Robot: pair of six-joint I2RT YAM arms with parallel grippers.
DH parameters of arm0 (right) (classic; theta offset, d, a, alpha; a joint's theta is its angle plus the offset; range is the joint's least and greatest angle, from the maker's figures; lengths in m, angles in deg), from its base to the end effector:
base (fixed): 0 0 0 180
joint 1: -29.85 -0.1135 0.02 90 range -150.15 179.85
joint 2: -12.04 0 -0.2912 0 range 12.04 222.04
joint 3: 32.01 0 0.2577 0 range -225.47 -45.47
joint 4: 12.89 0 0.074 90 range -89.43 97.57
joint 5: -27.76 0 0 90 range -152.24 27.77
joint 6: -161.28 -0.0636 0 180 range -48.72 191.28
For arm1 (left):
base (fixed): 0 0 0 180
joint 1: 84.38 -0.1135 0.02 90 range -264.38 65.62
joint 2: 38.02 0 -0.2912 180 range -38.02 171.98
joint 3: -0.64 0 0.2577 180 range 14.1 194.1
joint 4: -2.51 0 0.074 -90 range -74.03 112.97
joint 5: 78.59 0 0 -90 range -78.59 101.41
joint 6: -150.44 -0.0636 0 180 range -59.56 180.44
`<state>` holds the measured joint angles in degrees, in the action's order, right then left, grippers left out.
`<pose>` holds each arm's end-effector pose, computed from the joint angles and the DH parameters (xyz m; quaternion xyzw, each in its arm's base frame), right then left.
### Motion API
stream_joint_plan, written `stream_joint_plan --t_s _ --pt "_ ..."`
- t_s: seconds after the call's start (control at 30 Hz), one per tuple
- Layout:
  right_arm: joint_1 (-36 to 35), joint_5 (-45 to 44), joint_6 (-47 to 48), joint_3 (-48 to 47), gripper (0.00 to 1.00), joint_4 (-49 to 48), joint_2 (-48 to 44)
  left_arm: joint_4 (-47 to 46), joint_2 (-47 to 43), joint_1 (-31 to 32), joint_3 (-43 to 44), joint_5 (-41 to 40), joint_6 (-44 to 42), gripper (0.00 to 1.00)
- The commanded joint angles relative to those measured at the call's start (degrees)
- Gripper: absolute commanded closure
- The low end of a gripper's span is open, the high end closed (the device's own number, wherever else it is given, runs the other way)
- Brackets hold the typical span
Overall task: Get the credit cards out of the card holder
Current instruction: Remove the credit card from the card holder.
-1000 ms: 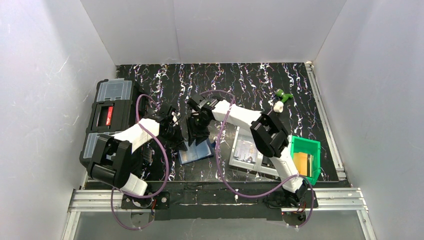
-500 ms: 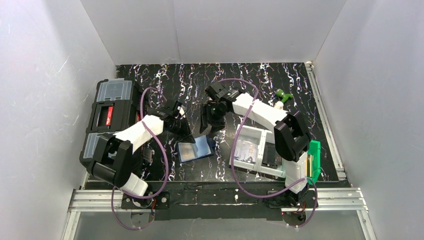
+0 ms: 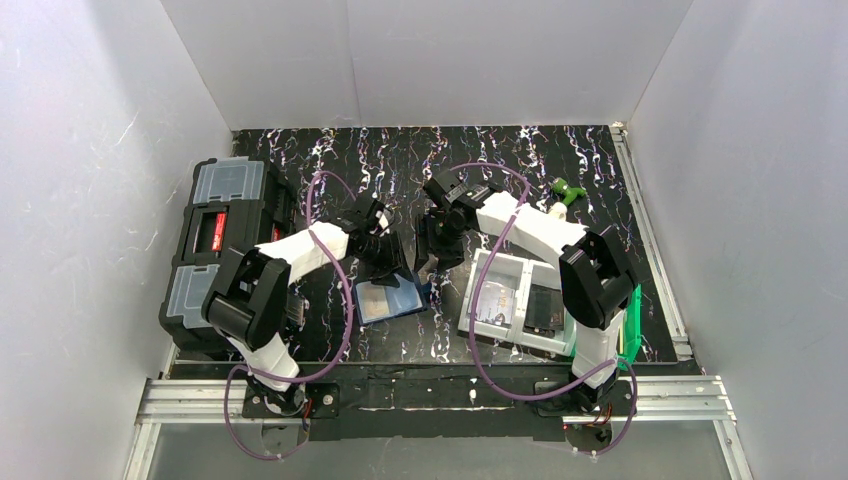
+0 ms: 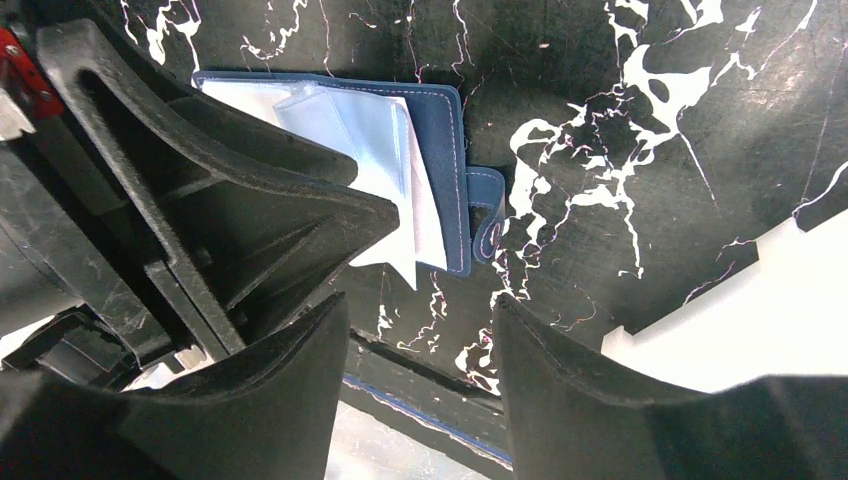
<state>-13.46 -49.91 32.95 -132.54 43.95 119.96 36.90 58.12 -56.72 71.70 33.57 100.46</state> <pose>0.2995 0.3010 0.2348 -0.0660 0.9672 0.2241 0.0993 0.3007 -0.1847 0.1793 -0.0516 0.9467 -0.2979 0.1114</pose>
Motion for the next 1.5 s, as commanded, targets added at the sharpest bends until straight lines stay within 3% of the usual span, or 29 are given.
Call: stream_joint_plan --t_s 0.0,0.4,0.5,0.63,0.7,0.9,1.13,1.47 --pt "-0.27 -0.34 0.69 0.64 0.38 -0.70 -3.64 0.61 -2.34 0.11 2.45 0.07 -1.10 0.54" --pt "-0.33 -0.23 0.40 1.76 0.38 -0.98 -5.24 -0.79 -4.99 0.03 4.98 3.86 -4.89 0.46" --pt "-0.82 -0.07 0.53 1.51 0.38 -1.11 -5.55 2.69 -6.79 -0.21 5.34 -0.31 -4.56 0.47" --pt "-2.71 0.44 0.50 -0.34 0.38 -1.08 -4.15 12.60 -10.06 -3.10 5.02 -10.10 -2.57 0.58" --pt "-4.27 0.65 0.47 -2.34 0.38 -0.89 -2.39 15.19 -13.04 -5.81 2.74 -12.69 -1.96 0.64" --pt "-10.27 -0.14 1.39 -14.57 0.39 2.77 8.22 19.60 -19.82 -13.36 -3.47 -14.34 -4.14 0.69" --pt "-13.69 -7.64 2.88 -31.38 0.38 13.30 23.55 21.43 -23.76 -17.66 -7.43 -14.05 -5.39 0.75" --pt "-14.58 -11.10 3.99 -35.93 0.34 15.23 30.13 20.70 -24.12 -19.15 -8.78 -11.72 -6.06 0.77"
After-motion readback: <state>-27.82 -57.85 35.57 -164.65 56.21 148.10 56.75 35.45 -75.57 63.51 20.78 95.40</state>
